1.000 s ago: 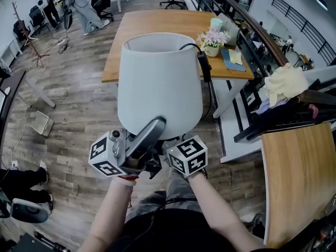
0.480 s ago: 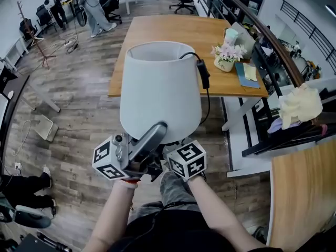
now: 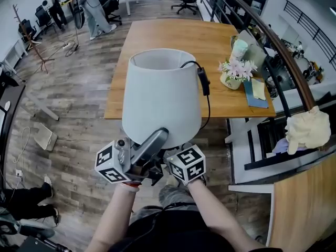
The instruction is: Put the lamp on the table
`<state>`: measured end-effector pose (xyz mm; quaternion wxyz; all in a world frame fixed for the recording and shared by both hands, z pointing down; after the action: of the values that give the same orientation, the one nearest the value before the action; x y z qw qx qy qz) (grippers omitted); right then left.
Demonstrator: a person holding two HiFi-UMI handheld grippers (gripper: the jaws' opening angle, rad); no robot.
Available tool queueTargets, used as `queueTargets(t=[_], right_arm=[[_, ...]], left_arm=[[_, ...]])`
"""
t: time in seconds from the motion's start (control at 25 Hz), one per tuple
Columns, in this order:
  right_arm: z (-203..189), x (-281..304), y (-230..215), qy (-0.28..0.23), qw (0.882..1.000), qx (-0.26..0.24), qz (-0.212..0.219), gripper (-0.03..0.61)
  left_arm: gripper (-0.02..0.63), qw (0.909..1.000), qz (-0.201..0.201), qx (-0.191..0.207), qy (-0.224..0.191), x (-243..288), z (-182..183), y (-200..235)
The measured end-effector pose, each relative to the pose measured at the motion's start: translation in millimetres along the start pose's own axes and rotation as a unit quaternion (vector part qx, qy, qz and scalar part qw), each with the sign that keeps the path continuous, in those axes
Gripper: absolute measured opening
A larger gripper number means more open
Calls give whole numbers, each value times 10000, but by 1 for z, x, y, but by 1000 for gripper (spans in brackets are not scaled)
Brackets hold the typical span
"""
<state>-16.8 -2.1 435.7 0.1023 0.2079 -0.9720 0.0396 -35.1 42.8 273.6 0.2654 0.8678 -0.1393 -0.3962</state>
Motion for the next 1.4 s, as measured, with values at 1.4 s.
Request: queueTargets(t=[1.4], right_arm=[[14, 152, -208, 224, 9960, 371, -784, 156]], left_arm=[[12, 9945, -230, -843, 569, 67, 122, 232]])
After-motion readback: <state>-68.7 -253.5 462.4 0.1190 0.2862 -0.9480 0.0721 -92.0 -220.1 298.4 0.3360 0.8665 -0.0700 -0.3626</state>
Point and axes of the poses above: the fingertips, and each gripper's own axes: x forward along the fingers, y to its left, z out of its top, the point moved 4 cm from there along -x, backward along the fingers, and after that the axes turned 15 degrees about -x, right-handed, at the moved point
